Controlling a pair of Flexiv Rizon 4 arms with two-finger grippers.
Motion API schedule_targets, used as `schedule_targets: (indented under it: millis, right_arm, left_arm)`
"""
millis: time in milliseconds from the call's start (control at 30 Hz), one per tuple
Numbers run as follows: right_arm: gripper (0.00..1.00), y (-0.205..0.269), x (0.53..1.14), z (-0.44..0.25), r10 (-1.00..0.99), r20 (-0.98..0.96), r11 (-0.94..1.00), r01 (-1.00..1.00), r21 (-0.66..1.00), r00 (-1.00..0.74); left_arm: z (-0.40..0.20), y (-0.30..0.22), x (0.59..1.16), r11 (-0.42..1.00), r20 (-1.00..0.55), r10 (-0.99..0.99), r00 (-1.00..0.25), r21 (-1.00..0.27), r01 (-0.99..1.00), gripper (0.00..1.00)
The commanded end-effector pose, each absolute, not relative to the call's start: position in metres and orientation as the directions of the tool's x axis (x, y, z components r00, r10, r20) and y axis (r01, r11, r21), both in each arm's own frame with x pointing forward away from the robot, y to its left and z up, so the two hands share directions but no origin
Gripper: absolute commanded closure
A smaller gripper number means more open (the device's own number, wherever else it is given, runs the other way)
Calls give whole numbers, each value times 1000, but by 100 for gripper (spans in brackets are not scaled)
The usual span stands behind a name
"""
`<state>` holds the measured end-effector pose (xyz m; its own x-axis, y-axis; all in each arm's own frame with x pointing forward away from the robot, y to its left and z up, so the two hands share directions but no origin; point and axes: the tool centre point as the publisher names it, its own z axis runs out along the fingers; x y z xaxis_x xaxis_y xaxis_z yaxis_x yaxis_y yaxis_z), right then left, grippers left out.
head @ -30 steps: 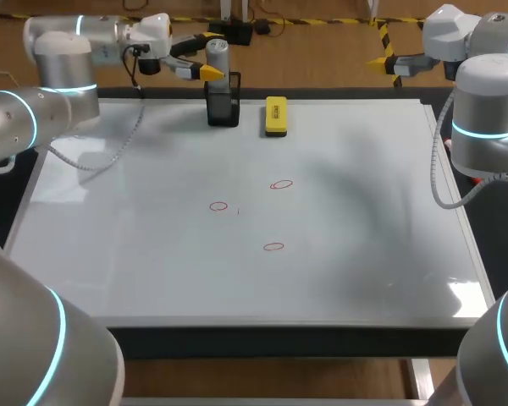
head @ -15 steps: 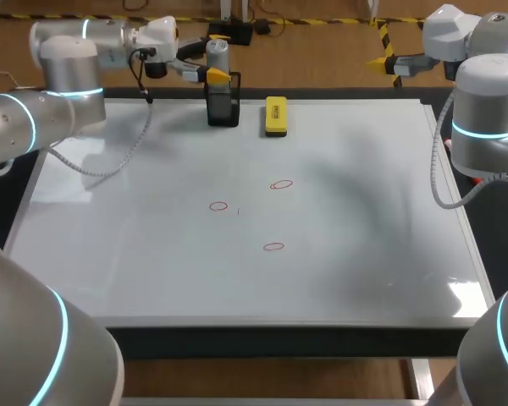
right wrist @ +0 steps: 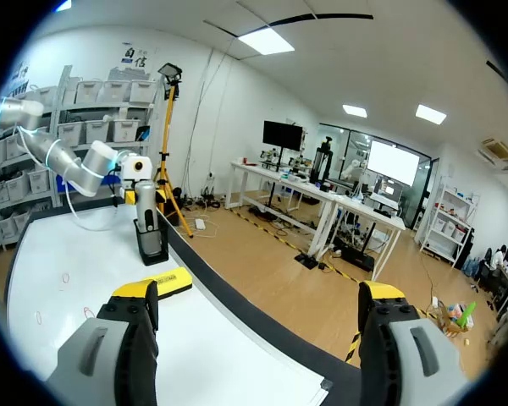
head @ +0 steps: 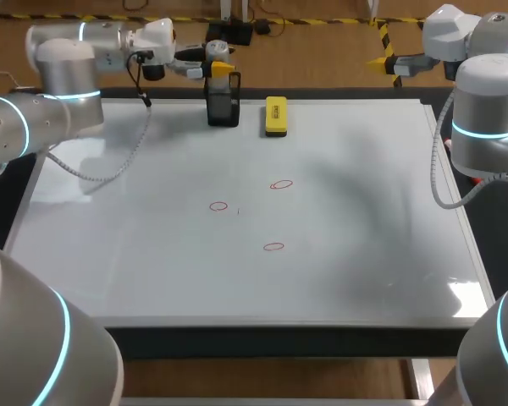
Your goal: Pick up the inspection probe, press it on each red-marked spot on the whiteboard one by one, put down the probe, pick up the eraser, and wipe off all the red marks.
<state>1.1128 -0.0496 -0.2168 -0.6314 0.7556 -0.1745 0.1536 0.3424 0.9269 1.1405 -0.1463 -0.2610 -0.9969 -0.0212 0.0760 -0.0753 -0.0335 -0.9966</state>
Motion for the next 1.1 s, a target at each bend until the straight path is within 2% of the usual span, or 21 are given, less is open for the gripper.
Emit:
schedule_targets:
  millis: [33,1100]
  right_arm:
    - [0,-50,1113,-217,755,-174,343,154,927,-632]
    - [0,-50,1113,-217,755,-174,343,154,927,-632]
  left_arm:
    - [-257,-143,1139,-23,72,-12,-997,-997,-72,100]
    - [-213,-148,1151,-50,56,-55,-997,-997,-53,100]
